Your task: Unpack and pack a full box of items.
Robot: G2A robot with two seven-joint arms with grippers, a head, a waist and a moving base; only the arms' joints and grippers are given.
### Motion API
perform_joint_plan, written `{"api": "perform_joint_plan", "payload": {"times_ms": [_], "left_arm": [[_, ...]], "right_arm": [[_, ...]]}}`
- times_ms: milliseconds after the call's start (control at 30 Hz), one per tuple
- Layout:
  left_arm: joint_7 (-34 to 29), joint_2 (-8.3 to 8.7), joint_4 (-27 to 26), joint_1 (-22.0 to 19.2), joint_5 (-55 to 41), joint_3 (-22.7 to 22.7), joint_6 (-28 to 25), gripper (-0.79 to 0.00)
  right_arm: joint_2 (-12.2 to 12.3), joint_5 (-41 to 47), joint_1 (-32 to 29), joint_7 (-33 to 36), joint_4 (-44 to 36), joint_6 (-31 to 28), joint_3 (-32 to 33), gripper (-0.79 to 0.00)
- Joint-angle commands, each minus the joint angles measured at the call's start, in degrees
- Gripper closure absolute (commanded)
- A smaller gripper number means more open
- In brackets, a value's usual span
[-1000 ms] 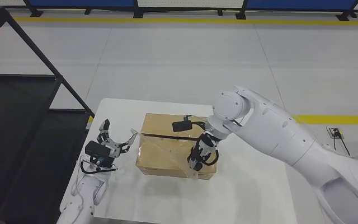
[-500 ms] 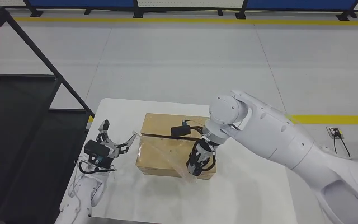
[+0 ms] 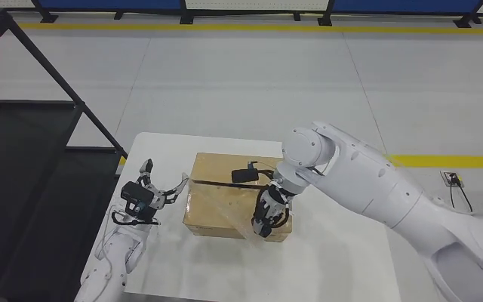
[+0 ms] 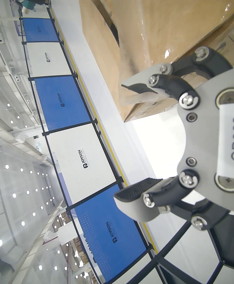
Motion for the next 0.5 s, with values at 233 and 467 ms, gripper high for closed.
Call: {"api": "perform_joint_plan", "payload": {"times_ms": [233, 467], "left_arm": [[-0.24, -0.29, 2.1, -1.61, -0.24, 0.96, -0.12, -0.785], [-0.51, -0.4, 2.8, -2.04, -0.31, 1.26, -0.16, -0.785]], "right_arm": [[-0.95, 0.64, 1.74, 0.0, 3.24, 3.84, 0.0, 0.0], [-2.12, 0.63, 2.77, 0.0, 7.12, 6.88, 0.0, 0.0]]}}
